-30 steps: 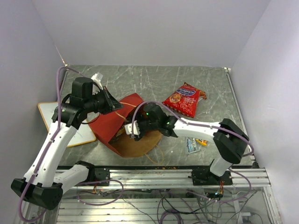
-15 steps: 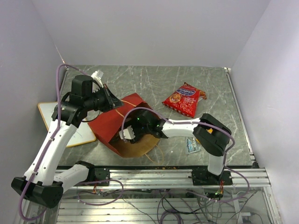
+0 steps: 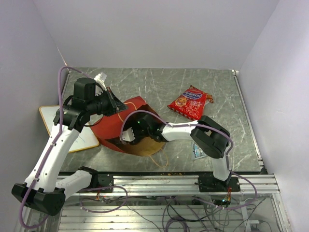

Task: Take the snacks out of the paper bag

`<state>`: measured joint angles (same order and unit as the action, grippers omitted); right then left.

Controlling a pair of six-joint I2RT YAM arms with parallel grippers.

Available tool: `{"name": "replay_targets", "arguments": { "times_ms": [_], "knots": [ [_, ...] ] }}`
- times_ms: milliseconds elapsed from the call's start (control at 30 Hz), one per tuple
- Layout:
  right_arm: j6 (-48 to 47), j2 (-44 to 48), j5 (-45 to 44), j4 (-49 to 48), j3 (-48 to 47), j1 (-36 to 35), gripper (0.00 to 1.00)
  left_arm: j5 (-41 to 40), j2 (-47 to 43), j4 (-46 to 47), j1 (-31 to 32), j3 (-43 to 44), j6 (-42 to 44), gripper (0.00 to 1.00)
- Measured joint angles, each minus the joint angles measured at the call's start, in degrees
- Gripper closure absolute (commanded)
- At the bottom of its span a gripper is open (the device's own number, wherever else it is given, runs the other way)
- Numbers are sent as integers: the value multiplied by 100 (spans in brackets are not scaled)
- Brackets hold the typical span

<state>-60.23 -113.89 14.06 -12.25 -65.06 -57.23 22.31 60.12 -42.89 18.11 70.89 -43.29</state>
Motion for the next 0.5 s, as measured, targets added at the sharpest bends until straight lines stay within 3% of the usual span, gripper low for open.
{"name": "replay_targets", "arguments": {
  "times_ms": [133, 500],
  "knots": [
    [37, -155, -162, -92, -120, -2, 49, 0, 0, -2, 0, 0, -2, 93],
    [243, -306, -446, -568, -11, -26, 75, -63, -9, -15, 0, -2, -72, 93]
  ]
}}
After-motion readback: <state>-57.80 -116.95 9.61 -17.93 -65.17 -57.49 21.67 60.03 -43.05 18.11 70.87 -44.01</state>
